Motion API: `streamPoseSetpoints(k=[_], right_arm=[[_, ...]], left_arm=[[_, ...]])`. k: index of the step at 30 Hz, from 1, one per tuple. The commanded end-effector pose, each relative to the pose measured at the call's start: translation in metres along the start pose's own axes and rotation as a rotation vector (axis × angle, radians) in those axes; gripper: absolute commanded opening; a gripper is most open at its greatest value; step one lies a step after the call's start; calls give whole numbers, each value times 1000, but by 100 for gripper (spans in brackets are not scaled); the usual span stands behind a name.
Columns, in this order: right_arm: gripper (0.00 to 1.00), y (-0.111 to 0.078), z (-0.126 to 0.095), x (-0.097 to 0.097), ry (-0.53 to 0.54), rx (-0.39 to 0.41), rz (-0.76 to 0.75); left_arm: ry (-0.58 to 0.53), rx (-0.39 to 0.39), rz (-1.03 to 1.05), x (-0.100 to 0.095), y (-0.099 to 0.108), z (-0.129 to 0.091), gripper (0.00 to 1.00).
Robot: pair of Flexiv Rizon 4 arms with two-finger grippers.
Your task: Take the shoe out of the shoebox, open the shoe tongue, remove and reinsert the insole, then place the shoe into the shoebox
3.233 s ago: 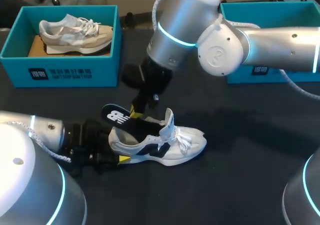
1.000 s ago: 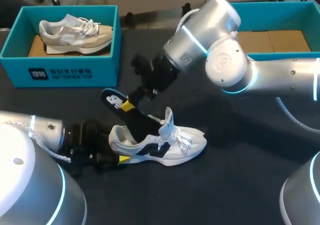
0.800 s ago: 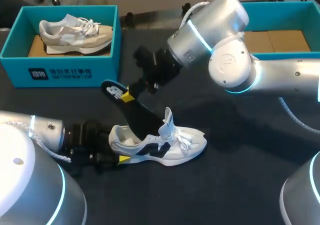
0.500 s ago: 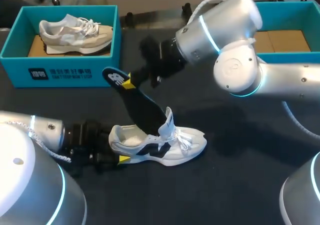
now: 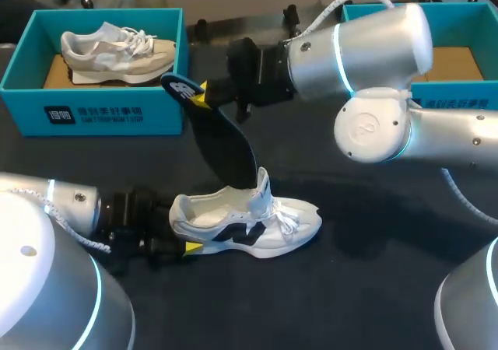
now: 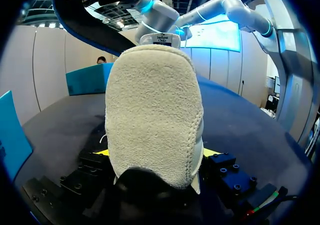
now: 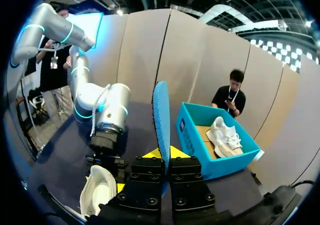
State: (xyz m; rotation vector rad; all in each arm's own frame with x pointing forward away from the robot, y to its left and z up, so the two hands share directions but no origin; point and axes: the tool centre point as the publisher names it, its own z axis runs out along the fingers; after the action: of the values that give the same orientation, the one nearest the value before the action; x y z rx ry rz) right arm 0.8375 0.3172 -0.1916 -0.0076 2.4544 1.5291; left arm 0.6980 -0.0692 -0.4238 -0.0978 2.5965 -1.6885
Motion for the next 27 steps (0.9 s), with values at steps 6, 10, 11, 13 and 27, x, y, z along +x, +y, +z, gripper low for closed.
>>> streamPoseSetpoints(k=[6,10,11,13,27], right_arm=[[0,11,-10,-11,-130,-65,-41],[0,13,-13,-14,-160,-86,-58],[0,13,-13,-14,-160,-86,-58],[0,13,-13,-14,-160,-86,-58],[0,13,-13,-14,-160,-86,-58]], left_arm=[[-1,-3,0,1,1,1,0],[-1,-3,0,1,1,1,0],[-1,-3,0,1,1,1,0],[-1,-3,0,1,1,1,0],[-1,-3,0,1,1,1,0]])
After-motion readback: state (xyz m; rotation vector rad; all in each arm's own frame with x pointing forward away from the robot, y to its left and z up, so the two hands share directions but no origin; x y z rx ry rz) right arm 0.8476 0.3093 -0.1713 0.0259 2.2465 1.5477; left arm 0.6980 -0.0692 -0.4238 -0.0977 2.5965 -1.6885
